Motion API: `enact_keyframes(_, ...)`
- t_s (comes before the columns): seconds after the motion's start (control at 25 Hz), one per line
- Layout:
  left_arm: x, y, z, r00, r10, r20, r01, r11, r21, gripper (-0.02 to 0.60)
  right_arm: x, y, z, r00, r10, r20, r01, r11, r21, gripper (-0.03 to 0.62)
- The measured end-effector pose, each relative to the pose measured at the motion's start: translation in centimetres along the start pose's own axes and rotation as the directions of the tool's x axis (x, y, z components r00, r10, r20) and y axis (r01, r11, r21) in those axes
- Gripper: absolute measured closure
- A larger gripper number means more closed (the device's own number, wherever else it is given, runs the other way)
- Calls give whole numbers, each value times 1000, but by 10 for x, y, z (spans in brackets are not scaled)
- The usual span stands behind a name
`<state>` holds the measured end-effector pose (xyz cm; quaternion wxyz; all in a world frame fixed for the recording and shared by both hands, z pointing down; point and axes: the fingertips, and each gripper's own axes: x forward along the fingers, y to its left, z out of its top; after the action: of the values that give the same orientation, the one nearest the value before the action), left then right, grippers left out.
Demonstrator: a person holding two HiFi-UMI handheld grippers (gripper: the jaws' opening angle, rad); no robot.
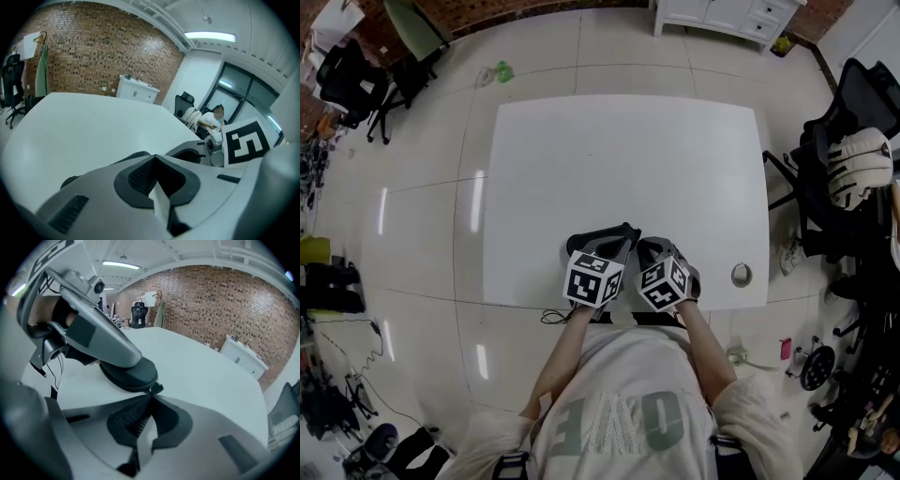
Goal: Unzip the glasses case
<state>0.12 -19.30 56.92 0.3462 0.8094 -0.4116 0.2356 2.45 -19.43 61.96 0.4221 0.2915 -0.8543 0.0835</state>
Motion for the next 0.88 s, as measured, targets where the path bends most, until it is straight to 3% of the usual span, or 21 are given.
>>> enact_keyframes(0.12,1,1,0,1000,-1,-2,1,1000,2,578,6,-13,8,1000,-13,-1,13,1000,-25,594)
enact_keyframes(0.24,-6,6,4,999,38,9,-38,998,41,578,3,-19,3,997,-75,-21,76,995,70,594)
enact_keyframes(0.32,-14,11,14,997,62,37,-63,997,54,578,-4,-6,-1,998,-49,-25,52,992,119,594)
enact_keyframes(0.4,-15,11,19,997,61,40,-63,996,58,578,-12,26,1,999,39,-10,-38,997,66,594)
enact_keyframes(0.52,-11,10,7,997,73,-26,-70,994,83,578,-19,64,-1,989,147,4,-147,989,-7,594)
enact_keyframes(0.64,-10,11,-8,995,66,-77,-63,997,49,578,-19,59,-3,990,143,11,-143,989,-24,594)
enact_keyframes(0.72,-8,11,-8,996,50,-80,-50,999,10,578,-17,48,0,992,125,11,-124,991,-51,594)
enact_keyframes(0.88,-3,13,-5,995,54,-90,-54,999,0,578,-10,34,8,992,129,0,-128,982,-138,594)
